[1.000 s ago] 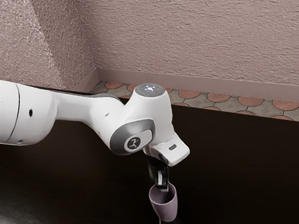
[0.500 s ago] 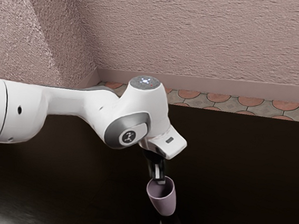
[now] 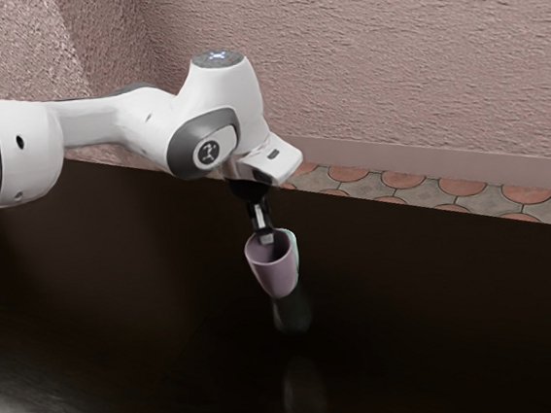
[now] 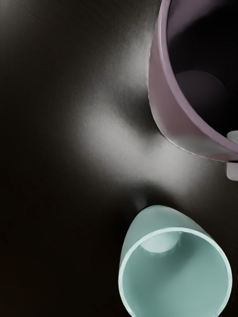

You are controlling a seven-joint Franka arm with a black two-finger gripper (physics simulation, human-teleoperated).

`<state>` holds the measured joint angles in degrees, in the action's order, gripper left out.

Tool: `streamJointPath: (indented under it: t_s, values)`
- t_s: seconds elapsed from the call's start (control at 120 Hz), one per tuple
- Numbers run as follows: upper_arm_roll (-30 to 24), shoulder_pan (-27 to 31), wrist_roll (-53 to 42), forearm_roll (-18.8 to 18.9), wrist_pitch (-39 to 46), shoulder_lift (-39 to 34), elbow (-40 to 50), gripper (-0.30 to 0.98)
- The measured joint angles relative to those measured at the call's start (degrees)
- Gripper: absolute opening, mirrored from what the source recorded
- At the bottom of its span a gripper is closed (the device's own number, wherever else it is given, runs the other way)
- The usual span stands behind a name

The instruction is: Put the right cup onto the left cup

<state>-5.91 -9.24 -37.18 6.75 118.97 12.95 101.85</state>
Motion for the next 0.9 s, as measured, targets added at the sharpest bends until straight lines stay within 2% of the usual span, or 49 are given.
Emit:
streamJointPath:
  t_s: [0.375,0.9]
  values:
    - [1.52,1.4,-4.61,5.66,-9.5,8.53,-16.92,-0.1]
    - [1.6,0.53,-9.42,10.14,-12.58,12.63,-23.1,-0.1]
